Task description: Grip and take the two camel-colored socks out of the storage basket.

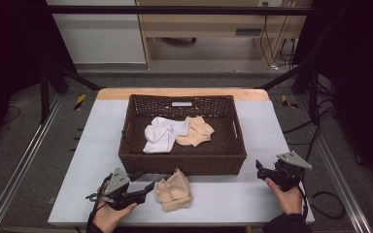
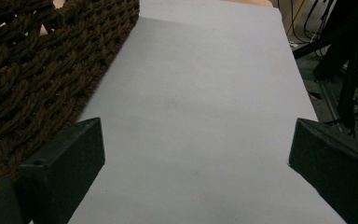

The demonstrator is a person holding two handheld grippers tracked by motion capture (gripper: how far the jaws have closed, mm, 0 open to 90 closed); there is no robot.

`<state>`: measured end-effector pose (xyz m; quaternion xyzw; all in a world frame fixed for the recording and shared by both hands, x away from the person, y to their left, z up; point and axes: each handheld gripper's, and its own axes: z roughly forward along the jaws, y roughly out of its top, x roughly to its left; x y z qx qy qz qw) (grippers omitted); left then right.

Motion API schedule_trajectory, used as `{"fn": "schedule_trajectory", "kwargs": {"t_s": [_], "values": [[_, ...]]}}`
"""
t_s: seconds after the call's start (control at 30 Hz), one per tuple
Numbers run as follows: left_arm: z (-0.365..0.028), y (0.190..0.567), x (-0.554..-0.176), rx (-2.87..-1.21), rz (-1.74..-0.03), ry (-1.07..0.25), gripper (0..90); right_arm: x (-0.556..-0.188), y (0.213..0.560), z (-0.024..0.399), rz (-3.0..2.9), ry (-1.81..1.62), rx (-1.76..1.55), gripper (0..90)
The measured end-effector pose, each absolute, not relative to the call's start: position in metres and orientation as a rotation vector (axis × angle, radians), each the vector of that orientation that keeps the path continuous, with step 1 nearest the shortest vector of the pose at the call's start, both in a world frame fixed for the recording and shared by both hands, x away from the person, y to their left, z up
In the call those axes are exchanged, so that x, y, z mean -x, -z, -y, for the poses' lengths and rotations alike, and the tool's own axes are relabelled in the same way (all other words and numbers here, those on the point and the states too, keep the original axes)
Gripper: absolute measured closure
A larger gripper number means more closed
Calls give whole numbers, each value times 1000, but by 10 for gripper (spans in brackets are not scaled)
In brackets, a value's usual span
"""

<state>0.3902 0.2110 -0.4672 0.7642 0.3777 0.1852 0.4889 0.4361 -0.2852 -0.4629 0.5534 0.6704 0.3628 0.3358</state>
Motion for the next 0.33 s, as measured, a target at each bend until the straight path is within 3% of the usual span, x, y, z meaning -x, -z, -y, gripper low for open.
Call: {"fn": "schedule_trajectory", "kwargs": {"t_s": [0.33], "values": [[-232,473,-392,-1864,-991,-488,360,-436,463,285,-1752,-948,-1441,37]]}}
